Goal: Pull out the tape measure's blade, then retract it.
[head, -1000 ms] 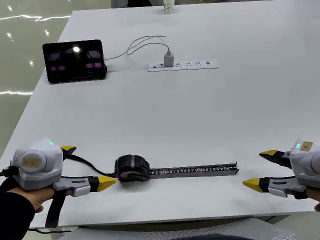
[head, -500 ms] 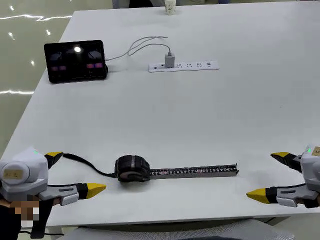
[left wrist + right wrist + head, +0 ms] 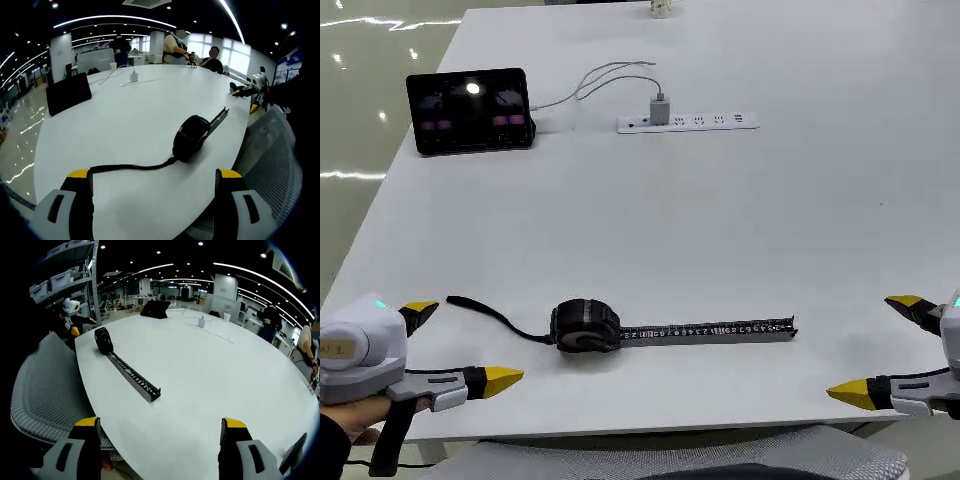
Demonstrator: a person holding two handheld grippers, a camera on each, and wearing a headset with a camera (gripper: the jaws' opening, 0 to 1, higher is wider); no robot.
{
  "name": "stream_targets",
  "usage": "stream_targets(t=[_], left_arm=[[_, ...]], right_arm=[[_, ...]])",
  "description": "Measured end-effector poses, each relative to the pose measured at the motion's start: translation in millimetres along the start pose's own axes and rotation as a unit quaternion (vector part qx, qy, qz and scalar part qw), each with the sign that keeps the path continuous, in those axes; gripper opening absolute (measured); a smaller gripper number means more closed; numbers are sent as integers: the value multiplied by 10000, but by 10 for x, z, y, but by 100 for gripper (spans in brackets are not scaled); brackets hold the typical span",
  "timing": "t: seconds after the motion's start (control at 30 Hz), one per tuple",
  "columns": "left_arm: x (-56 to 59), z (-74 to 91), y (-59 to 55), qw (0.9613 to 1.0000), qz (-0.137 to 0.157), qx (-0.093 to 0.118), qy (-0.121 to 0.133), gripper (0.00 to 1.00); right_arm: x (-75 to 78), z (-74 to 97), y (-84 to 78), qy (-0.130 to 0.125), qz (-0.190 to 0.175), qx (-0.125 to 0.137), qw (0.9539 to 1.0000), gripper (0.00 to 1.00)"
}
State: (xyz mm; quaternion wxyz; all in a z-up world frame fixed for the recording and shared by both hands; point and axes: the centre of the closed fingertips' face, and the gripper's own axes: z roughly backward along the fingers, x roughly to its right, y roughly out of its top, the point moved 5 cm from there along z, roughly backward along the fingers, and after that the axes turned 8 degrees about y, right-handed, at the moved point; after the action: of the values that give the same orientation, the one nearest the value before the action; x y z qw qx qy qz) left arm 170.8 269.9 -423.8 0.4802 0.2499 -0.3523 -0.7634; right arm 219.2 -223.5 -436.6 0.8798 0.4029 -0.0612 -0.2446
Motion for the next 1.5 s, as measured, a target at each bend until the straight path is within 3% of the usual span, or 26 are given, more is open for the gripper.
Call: stream_targets(t=[0.3, 0.37, 0.43, 0.47, 0.53, 0.63, 0.83, 0.93, 1.03, 1.13, 1.3, 1.5], left_arm=[[11, -10, 24, 10000, 37, 28, -36, 99], [-5, -26, 14, 10000, 0, 11, 65, 99], [-11, -31, 70, 9996, 101, 229, 124, 99], [-36, -20, 99, 9990, 141, 323, 270, 99], [-53, -9, 104, 9986, 182, 288, 410, 99], [3, -2, 142, 9986, 242, 334, 345, 99], [152, -14, 191, 9992, 205, 207, 277, 99], [229, -53, 198, 9983, 537, 42, 215, 99], [303, -87, 222, 9985, 485, 18, 249, 99], [403, -126, 253, 9984, 552, -25, 153, 99], [598, -193, 306, 9993, 363, -41, 39, 99], [722, -251, 358, 9994, 358, -9, -27, 99]], right_arm=[[17, 44, -51, -88, -46, -42, 9999, 99], [1, 46, -53, -59, -34, -46, 10000, 99], [3, 49, -65, -75, 26, -112, 9999, 99], [-11, 49, -59, -39, -33, -122, 9999, 99], [-14, 48, -66, 13, -158, -193, 9997, 99], [5, 59, -61, -35, -135, -221, 9997, 99], [-9, 63, -18, 41, -173, -235, 9996, 99], [-9, 59, -6, 47, -87, -288, 9995, 99], [-8, 50, -1, 65, -13, -323, 9995, 99], [-26, 38, 64, 143, 216, -137, 9996, 99], [-24, 7, 73, 230, 260, -286, 9990, 99], [-2, -3, 97, 282, 483, -389, 9977, 99]])
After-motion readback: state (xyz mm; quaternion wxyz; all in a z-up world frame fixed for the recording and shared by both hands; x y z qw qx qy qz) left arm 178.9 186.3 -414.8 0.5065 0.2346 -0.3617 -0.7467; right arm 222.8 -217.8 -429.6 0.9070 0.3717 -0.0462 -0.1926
